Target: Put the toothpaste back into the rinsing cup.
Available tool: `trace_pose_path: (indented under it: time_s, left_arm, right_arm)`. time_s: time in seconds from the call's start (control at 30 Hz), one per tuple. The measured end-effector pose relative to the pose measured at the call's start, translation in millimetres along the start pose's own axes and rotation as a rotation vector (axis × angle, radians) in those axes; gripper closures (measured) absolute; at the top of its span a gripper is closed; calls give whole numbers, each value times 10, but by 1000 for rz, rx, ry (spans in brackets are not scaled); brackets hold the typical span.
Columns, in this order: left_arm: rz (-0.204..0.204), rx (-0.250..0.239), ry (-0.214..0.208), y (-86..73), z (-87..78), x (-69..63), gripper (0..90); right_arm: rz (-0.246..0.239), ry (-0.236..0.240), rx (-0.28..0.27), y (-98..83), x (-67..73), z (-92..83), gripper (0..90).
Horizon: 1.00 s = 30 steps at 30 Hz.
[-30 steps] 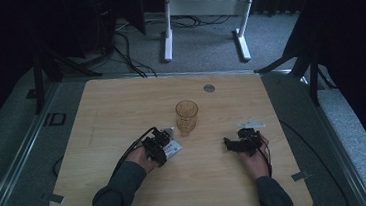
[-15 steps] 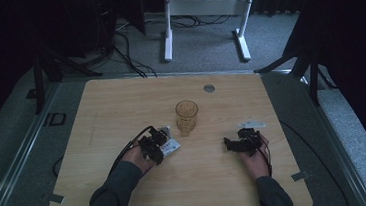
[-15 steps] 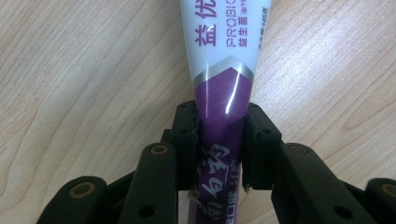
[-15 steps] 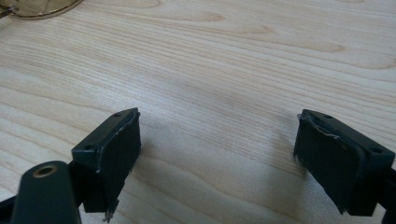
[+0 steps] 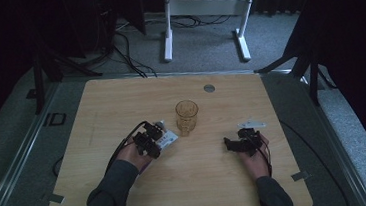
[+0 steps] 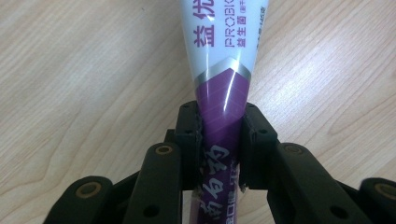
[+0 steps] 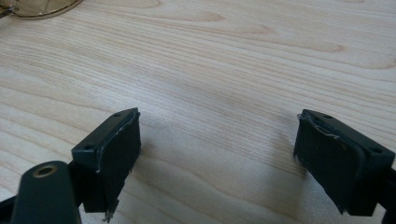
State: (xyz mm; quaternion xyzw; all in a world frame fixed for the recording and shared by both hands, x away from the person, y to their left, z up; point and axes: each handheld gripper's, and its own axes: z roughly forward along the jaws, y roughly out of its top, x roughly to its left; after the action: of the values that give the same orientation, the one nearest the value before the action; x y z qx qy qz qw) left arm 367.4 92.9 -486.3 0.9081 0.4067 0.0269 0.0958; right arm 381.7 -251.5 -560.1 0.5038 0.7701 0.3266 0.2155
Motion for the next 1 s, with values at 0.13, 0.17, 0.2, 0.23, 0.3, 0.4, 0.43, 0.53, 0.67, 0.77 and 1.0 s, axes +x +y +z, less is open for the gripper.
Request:
trace_pose_path:
  time_s: [0.13,0.17,0.2,0.23,0.3,0.4,0.43,0.53,0.67,0.77,1.0]
  left_arm:
    - [-16,-39,8,-12,-66,24,728]
    - [-21,-47,13,-13,-84,30,728]
    - [-23,-53,11,-13,-97,37,729]
    - [-26,-62,10,-15,-109,43,729]
    - [-30,-74,12,-16,-129,52,729]
    - [-49,-99,9,-20,-160,67,729]
    - [-54,-108,8,-22,-170,74,729]
    - [-59,-116,8,-22,-186,88,729]
    - [-73,-136,0,-30,-225,121,728]
    - [-81,-155,-12,-36,-267,163,728]
    - [-112,-217,-5,-33,-365,193,729]
  right_arm:
    - [0,0,0,0,0,0,146]
    - [0,0,0,0,0,0,146]
    - [0,0,0,0,0,0,146]
    - [0,0,0,0,0,0,146]
    - [0,0,0,0,0,0,146]
    - [0,0,0,0,0,0,146]
    - [-1,0,0,0,-1,0,146]
    - [0,0,0,0,0,1,146]
    - [2,0,0,0,1,0,146]
    - [1,0,0,0,0,0,146]
    - [1,0,0,0,0,0,146]
